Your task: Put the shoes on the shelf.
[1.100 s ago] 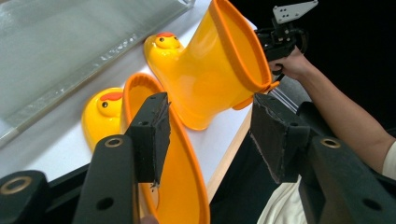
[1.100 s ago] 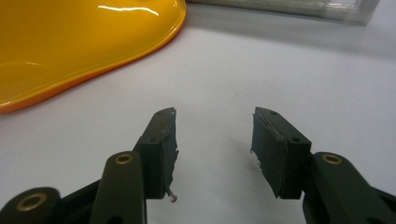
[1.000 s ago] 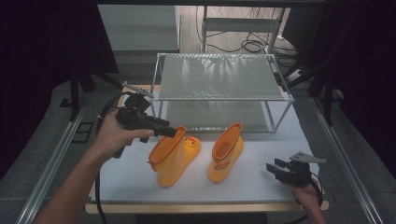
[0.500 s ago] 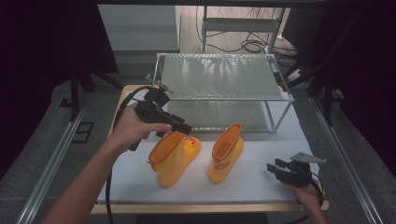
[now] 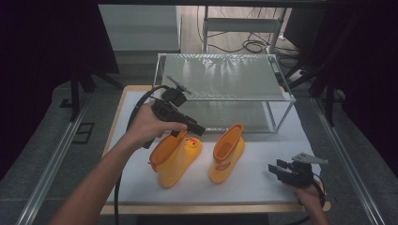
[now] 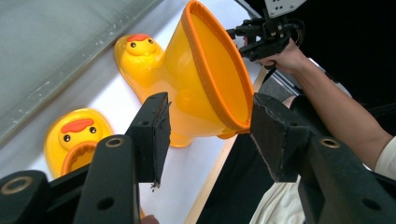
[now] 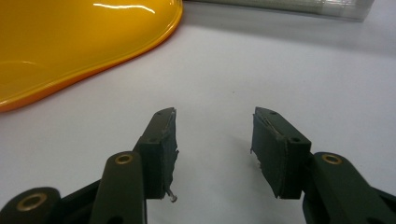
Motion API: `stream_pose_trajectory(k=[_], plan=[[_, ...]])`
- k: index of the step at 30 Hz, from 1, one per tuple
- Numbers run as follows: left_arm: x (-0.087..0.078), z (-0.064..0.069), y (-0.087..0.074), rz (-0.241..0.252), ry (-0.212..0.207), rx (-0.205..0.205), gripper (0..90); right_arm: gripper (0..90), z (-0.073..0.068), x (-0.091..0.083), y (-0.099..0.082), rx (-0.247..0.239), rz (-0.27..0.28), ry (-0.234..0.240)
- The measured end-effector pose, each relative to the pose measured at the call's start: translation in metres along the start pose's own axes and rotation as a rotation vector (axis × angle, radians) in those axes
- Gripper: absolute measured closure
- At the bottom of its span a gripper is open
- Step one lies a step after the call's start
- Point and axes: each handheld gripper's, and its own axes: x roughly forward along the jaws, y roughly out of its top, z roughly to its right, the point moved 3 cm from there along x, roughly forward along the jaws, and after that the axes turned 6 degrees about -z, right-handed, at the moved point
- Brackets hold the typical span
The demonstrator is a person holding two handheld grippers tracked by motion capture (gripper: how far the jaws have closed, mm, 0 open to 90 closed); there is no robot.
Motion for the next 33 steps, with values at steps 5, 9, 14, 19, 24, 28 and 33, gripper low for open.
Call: stream_pose_trajectory(k=[5,9,14,19,24,28,33], plan=[[0.008,0.002,0.008,-0.019,0.001,0.0,48.1,49.4,0.0,0.0,0.0,-0.002,-0.003,0.0],[0.014,0.004,0.015,-0.027,-0.007,0.001,48.0,49.4,0.0,0.0,0.0,-0.001,0.0,-0.003],[0.021,0.006,0.022,-0.054,-0.006,0.013,48.0,49.4,0.0,0.0,0.0,0.002,0.003,-0.002],[0.029,0.009,0.028,-0.068,-0.011,0.01,48.0,49.4,0.001,0.0,0.0,0.004,0.004,-0.002],[0.038,0.011,0.032,-0.069,-0.024,-0.007,48.0,49.4,0.001,0.0,0.0,0.002,-0.002,-0.002],[0.044,0.012,0.036,-0.077,-0.031,-0.008,48.0,49.4,0.002,0.0,-0.001,0.002,-0.003,-0.005],[0.051,0.013,0.04,-0.092,-0.033,-0.013,48.0,49.4,0.002,-0.001,-0.001,0.001,-0.004,-0.004]])
